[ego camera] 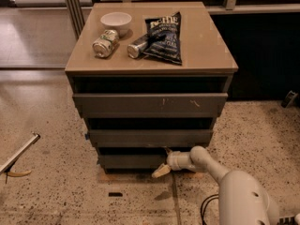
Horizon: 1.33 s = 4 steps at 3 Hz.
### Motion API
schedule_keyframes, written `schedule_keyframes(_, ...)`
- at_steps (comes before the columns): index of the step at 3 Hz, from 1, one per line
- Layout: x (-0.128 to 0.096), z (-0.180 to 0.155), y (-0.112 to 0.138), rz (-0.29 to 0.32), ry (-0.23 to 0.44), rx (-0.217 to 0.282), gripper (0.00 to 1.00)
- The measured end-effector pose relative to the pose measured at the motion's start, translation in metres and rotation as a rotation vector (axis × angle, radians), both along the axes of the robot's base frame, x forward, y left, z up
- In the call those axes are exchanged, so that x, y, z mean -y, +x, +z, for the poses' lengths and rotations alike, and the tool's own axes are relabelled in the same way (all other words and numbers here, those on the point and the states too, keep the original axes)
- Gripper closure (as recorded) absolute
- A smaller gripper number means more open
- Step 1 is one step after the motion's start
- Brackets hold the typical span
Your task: Open bottom drawer
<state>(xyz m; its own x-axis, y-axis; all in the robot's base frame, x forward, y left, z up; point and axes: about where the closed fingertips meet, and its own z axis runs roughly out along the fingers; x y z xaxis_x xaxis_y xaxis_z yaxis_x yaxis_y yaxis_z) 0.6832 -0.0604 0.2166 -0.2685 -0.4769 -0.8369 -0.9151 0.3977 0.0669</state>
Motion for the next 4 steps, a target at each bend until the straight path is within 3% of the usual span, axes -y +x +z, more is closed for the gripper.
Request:
schedule_keyframes(2, 0.012, -0.007, -0.001, -0.063, -0.128, -0.020, 0.42)
schedule_keyframes(4, 0.019, -0.007, -0.009, -0.081, -0.152, -0.039, 0.88)
